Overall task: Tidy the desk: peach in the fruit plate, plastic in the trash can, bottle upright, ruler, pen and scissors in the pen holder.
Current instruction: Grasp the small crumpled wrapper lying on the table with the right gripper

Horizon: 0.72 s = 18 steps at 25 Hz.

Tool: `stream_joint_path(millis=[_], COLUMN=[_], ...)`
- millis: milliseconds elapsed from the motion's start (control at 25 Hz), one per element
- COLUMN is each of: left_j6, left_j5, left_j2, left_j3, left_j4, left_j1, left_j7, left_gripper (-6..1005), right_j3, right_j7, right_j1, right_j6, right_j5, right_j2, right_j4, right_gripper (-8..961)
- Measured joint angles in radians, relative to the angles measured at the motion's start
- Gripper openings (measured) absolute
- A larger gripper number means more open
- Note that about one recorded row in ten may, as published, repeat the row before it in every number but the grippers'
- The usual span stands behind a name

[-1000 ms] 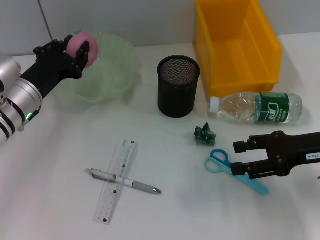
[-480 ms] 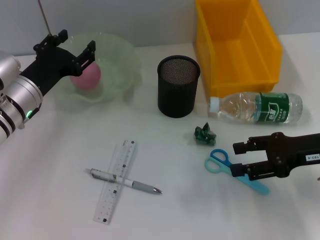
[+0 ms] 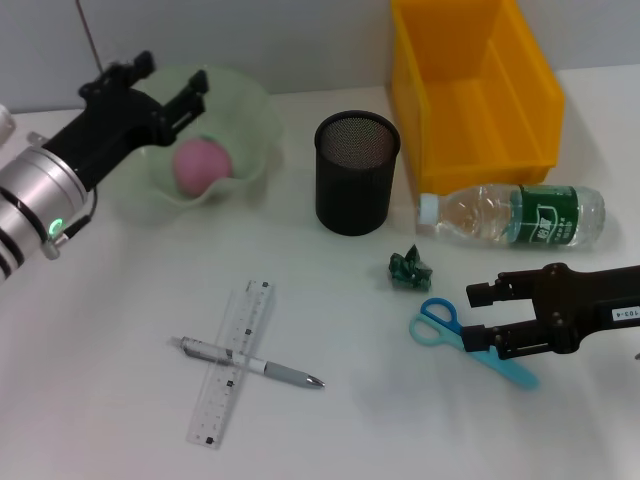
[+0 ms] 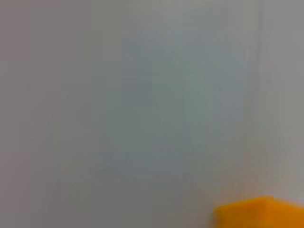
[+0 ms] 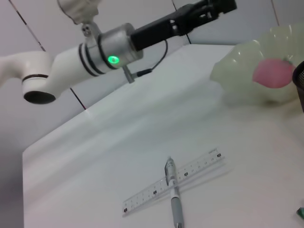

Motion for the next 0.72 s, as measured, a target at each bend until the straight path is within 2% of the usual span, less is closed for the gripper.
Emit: stream_joint_path(millis=[80, 240, 280, 320, 360, 440, 480, 600, 720], left_j6=[0.048, 0.148, 0.190, 0.282, 0.282, 0.367, 0.367, 0.476, 0.549], left_j5=[0.107, 0.282, 0.332, 0.419, 0.419, 0.522, 0.522, 0.731, 0.827], left_j2=[0.020, 0.056, 0.070, 0.098, 0.098, 0.119, 0.119, 0.123, 0.119], left_j3=[0.046, 0.046, 0.041, 0.030, 0.030, 0.004, 0.004, -0.078, -0.093], left_j4=[0.121, 0.262, 0.287, 0.308, 0.308, 0.313, 0.313, 0.316, 0.318], left_j1=[0.066, 0.137, 0.149, 0.157, 0.157, 0.154, 0.154, 0.145, 0.136], left_j7=[-0.155, -0.369, -0.426, -0.503, -0.503, -0.559, -0.559, -0.642, -0.673], left_gripper=[735, 734, 734, 733, 733, 733, 732, 732, 731], right_j3=[0.000, 0.001, 0.002, 0.004, 0.004, 0.005, 0.005, 0.002, 0.000], right_j7=[0.000, 0.000, 0.000, 0.000, 0.000, 0.000, 0.000, 0.000, 0.000], right_j1=[0.000, 0.002, 0.002, 0.002, 0.002, 0.002, 0.002, 0.005, 0.007], right_j6=[0.000, 0.000, 0.001, 0.001, 0.001, 0.001, 0.001, 0.000, -0.002], right_j5=[0.000, 0.000, 0.000, 0.000, 0.000, 0.000, 0.000, 0.000, 0.000], right_j2=[-0.001, -0.002, -0.003, -0.004, -0.004, -0.005, -0.005, -0.005, -0.005], right_j4=[0.000, 0.000, 0.000, -0.001, -0.001, -0.003, -0.004, -0.010, -0.012], right_gripper=[763, 763, 763, 763, 763, 763, 763, 763, 763])
